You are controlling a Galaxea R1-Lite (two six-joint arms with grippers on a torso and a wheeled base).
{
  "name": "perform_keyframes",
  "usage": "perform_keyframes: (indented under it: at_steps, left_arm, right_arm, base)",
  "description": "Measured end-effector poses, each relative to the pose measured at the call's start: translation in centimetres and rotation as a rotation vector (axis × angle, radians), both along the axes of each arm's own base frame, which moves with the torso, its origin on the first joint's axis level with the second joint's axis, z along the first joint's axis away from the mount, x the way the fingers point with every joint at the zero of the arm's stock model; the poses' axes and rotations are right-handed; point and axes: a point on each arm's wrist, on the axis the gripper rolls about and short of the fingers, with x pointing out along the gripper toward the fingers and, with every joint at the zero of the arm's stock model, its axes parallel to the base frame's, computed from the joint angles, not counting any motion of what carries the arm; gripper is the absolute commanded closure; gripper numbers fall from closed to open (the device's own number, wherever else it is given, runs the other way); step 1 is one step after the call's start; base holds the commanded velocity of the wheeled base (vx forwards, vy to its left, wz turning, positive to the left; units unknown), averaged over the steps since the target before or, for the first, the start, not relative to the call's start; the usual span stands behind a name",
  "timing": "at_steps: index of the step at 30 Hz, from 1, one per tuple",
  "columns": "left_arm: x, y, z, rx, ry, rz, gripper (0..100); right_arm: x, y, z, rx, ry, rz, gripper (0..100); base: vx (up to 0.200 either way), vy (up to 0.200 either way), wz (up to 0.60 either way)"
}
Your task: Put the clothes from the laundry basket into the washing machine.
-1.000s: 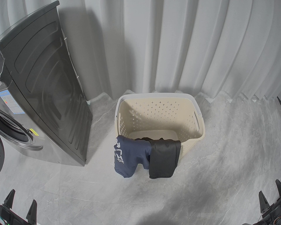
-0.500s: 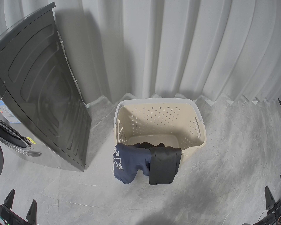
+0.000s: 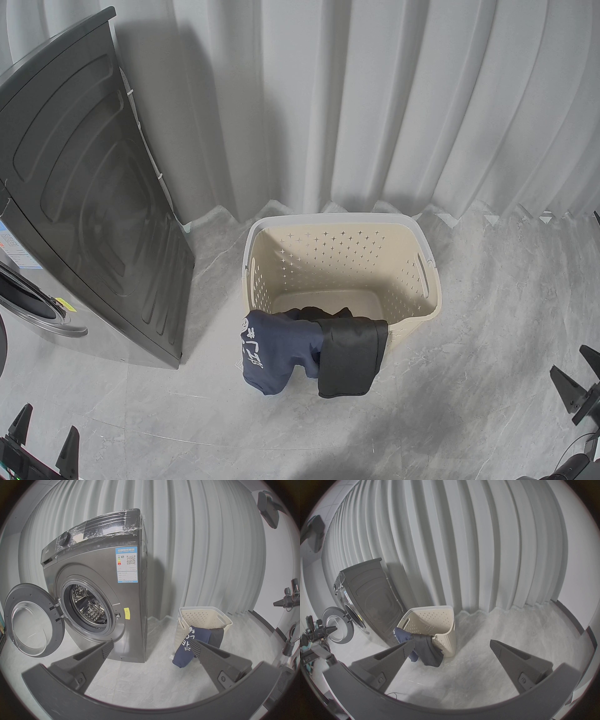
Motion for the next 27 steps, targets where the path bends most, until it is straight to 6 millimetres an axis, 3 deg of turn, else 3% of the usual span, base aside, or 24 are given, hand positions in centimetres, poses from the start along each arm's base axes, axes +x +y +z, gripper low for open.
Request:
perform_keyframes:
  at_steps: [7, 15, 27]
  left_arm:
    - [0.0, 0.0, 0.0, 0.000, 0.000, -0.002, 0]
    - [0.0, 0.0, 0.0, -0.004, -0.001, -0.002, 0]
    - [0.0, 0.0, 0.0, -0.009, -0.001, -0.002, 0]
  right_arm:
    - [5.3, 1.2, 0.9, 0.035, 0.124, 0.095, 0]
    - [11.3, 4.3, 0.3, 0.060, 0.305, 0.187, 0]
    - [17.7, 8.9, -1.3, 0.039, 0.434, 0.164, 0]
  base:
    - [0.000, 0.000, 0.00]
    - [0.000, 0.000, 0.00]
    - [0.000, 0.000, 0.00]
